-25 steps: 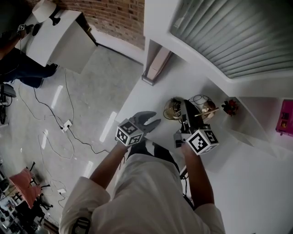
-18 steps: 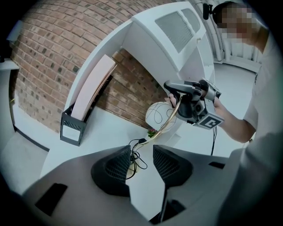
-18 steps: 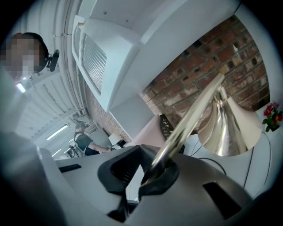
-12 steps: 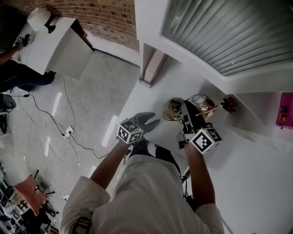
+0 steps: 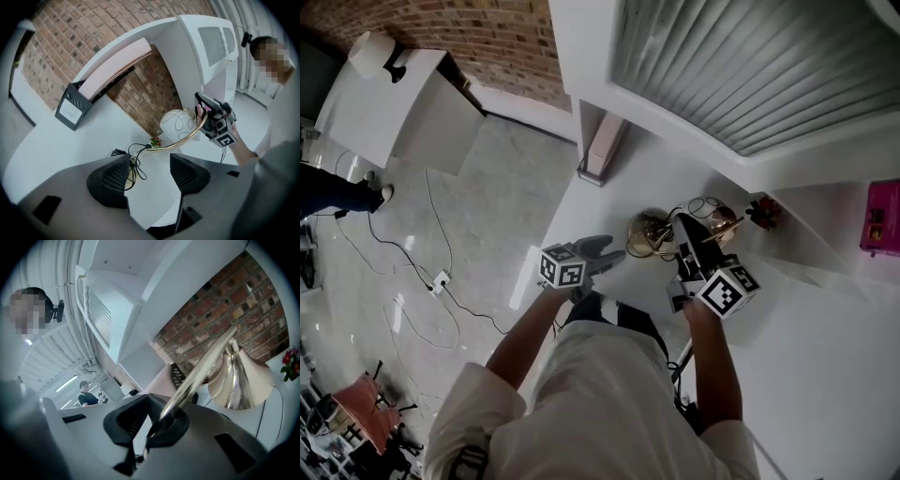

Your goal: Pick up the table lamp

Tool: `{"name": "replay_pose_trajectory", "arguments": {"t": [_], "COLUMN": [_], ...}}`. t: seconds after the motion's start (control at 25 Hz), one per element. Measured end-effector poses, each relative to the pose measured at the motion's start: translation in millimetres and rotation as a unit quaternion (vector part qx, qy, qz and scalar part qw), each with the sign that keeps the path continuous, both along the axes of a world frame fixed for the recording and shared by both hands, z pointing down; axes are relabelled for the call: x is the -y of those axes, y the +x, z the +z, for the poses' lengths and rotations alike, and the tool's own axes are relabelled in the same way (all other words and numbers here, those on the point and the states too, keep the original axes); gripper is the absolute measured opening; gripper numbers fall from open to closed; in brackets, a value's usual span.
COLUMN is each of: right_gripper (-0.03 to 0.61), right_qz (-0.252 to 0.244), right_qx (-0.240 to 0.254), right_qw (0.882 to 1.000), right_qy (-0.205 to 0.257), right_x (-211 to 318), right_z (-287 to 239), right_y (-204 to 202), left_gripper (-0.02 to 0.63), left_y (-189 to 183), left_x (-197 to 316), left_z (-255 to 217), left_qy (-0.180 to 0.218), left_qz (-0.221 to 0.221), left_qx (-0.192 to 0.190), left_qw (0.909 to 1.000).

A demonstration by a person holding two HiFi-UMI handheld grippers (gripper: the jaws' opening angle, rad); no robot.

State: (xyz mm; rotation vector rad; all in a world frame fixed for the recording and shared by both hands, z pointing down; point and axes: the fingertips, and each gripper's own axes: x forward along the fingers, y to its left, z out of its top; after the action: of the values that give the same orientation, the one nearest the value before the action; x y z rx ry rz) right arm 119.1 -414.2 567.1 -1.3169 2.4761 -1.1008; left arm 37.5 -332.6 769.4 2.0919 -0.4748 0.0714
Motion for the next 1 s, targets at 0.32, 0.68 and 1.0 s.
{"name": "replay_pose_trajectory", "arguments": {"t": [0.32, 0.68, 1.0], "right_gripper": [0.011, 0.011, 0.011], "right_qz": [-0.024, -0.045, -0.063], "right_qx": [0.012, 0.005, -0.002], "right_qw": [1.0, 0.999, 0.998], "right_qy": [0.004, 0.01, 0.02], "right_x": [-18.0, -43.9, -60.5], "right_z": [-22.6, -51.0, -82.0], "right_y": [-10.1, -19.3, -22.6], "left_gripper": [0.31, 0.345, 0.363], "left_y": [-0.3, 7.5, 55.8], "left_x": [-10.8, -25.7, -31.7], "left_z": [41.0, 89.7, 93.0], "left_qy": [-0.082, -0.203, -0.233], "left_qz": [-0.029, -0.083, -0.064], "left_qx": [-0.03, -0.104, -0.161], "left_qw": [0.9957, 0.9701, 0.9569]}}
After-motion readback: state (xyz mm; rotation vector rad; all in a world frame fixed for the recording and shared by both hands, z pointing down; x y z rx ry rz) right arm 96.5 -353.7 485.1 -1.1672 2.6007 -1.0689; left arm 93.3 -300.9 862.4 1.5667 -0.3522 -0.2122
